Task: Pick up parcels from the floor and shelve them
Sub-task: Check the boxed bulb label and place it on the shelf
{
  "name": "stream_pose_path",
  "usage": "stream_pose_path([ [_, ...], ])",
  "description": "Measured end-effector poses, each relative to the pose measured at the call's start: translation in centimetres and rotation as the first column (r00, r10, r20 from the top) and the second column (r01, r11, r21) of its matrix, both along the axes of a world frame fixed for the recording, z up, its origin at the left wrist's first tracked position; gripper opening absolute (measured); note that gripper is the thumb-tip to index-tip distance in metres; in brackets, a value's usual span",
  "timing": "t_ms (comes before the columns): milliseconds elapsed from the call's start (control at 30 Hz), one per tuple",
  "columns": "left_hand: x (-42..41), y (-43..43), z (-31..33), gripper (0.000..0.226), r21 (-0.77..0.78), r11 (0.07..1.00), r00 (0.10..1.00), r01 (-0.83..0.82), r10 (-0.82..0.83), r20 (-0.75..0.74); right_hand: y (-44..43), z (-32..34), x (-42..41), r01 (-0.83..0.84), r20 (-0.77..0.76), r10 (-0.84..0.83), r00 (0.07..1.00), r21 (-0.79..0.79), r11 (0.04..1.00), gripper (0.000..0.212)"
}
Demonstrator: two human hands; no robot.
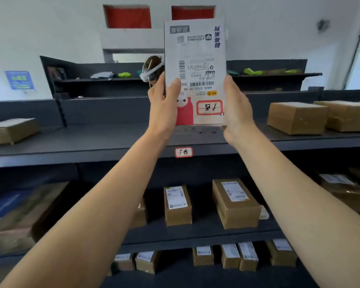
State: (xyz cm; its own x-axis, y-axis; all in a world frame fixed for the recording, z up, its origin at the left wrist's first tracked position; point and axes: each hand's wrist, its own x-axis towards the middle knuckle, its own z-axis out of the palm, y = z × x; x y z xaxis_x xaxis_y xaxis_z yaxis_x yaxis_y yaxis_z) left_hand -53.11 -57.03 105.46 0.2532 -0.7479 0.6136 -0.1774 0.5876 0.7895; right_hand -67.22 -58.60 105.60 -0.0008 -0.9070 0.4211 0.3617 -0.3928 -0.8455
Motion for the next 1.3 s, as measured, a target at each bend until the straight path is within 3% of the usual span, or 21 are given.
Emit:
stream_pose_path([
  [133, 0.9, -2.3, 0.7, 0.043, 0.069, 0.995, 0.996, -0.067, 0.062, 0.070, -3.7, 0.5, 1.1, -0.087, -0.063, 0.089, 0.994, 0.036, 0.996, 0.032],
  [233, 1.5, -3.7, 0.5, 0.039, 0.117, 0.988, 0.995, -0.102, 0.099, 0.026, -5.8, 0.7, 1.5, -0.147, -0.110, 0.156, 0.982, 0.084, 0.986, 0.034],
  [367, 2.2, -5.5, 0.2, 0.060, 0.230, 0.960, 0.985, -0.158, 0.171, -0.038, -8.0, 0.9, 2.0, -0.181, -0.173, 0.202, 0.964, 0.125, 0.975, 0.037],
  [467, 2.7, -6.3, 0.2, 0.063, 0.332, 0.928, 0.981, -0.165, 0.188, -0.037, -9.1, 1.1, 2.5, -0.233, -0.190, 0.258, 0.947, 0.143, 0.962, 0.039],
  [767, 4.2, -8.5, -0.2, 0.063, 0.438, 0.890, 0.991, -0.128, 0.103, 0.081, -11.0, 1.0, 3.6, -0.073, -0.236, 0.142, 0.961, 0.281, 0.957, 0.037],
  [1000, 4.5, -9.4, -1.2, 0.062, 0.443, 0.889, 0.993, -0.119, 0.115, 0.036, -11.1, -0.2, 3.8, -0.022, -0.252, 0.092, 0.963, 0.265, 0.964, 0.036],
  [1133, 4.2, -8.5, -1.3, 0.057, 0.347, 0.918, 0.974, -0.192, 0.222, -0.047, -10.6, -0.6, 3.5, 0.086, -0.265, -0.046, 0.963, 0.140, 0.986, 0.033],
  [1300, 4.0, -6.0, -1.2, 0.046, -0.009, 0.922, 0.918, -0.386, 0.383, -0.103, -8.5, -1.2, 4.4, 0.226, -0.277, -0.306, 0.911, -0.287, 0.931, 0.023],
])
